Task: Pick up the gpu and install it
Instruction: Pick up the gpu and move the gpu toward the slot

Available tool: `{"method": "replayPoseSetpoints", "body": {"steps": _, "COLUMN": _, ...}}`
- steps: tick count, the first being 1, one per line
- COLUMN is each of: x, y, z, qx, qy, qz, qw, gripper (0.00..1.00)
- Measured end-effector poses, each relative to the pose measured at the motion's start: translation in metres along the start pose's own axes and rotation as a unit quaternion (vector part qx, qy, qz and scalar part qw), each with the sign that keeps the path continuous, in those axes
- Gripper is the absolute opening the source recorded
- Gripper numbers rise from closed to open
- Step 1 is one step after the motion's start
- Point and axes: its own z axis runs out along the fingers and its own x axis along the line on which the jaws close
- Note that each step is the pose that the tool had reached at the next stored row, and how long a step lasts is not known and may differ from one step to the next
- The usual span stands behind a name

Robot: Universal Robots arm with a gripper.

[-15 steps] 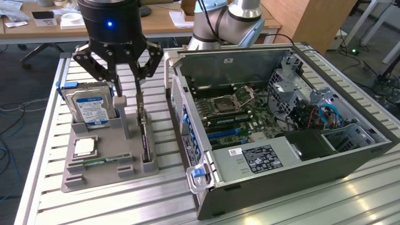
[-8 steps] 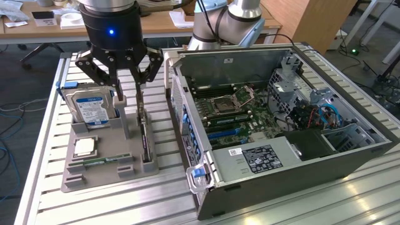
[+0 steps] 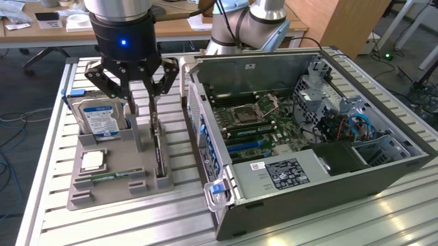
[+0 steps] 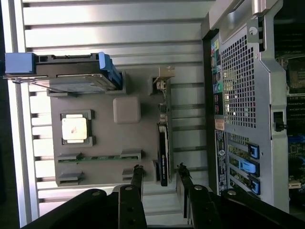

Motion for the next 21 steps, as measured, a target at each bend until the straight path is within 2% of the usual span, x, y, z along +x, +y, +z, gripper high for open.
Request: {"method": "replayPoseSetpoints", "body": {"steps": 21, "x": 0.001, "y": -0.0009, "z": 0.0196, "qx": 0.0, "qy": 0.0, "qz": 0.0, "qw": 1.0, "gripper": 0.42}}
